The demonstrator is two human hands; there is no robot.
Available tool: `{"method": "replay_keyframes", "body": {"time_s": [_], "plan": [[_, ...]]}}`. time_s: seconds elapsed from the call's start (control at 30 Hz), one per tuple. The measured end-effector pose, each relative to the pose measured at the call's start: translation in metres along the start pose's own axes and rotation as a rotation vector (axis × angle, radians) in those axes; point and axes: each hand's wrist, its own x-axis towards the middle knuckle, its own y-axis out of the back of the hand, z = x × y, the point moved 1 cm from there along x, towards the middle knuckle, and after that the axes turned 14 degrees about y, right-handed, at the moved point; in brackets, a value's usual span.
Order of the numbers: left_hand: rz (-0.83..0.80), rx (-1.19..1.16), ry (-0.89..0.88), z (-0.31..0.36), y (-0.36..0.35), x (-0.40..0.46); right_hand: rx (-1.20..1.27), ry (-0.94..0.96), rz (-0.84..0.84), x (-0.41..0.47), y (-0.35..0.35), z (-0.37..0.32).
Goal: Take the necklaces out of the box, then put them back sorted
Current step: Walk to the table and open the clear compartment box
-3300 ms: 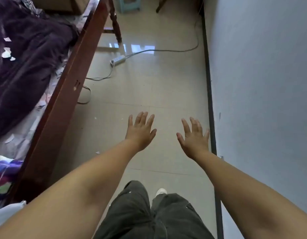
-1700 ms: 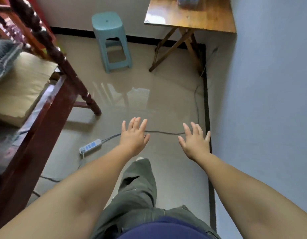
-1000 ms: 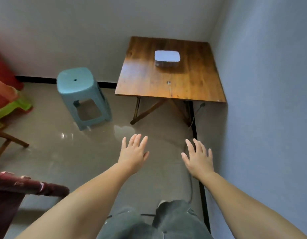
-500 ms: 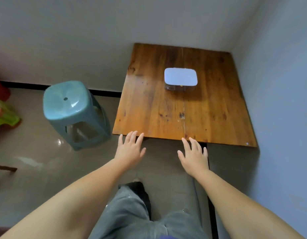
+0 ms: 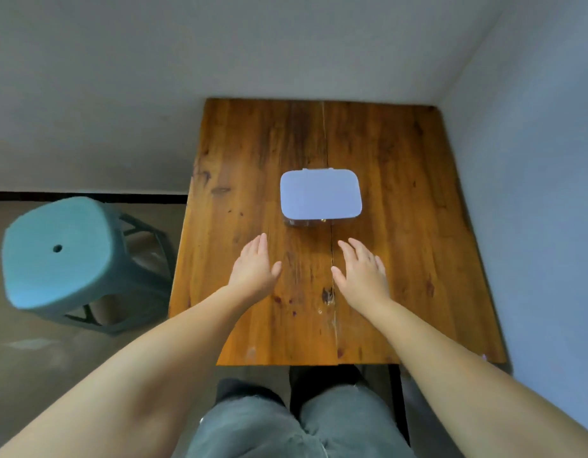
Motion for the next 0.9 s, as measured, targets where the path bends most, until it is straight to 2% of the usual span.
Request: {"method": "replay_keyframes", "body": {"time_s": [0.1, 0.37, 0.63, 0.83, 0.9], "plan": [[-0.169, -0.205, 0.145, 0.031, 0.004, 0.030, -0.051, 0.146, 0.003, 0.057, 0.013, 0.015], [-0.324, -0.887, 0.274, 0.074, 0.015, 0.067, -0.338, 0.493, -0.127, 0.133, 0.004, 0.040], [-0.384, -1.150, 0.243, 0.073, 0.021, 0.084, -0.432, 0.630, 0.010, 0.145, 0.013, 0.040], [-0.384, -1.113, 0.255, 0.071, 0.028, 0.096, -0.221, 0.823, 0.158, 0.166, 0.071, 0.039], [-0.357, -1.080, 0.237, 0.069, 0.026, 0.099, -0.173, 0.816, 0.232, 0.187, 0.095, 0.041]]}}
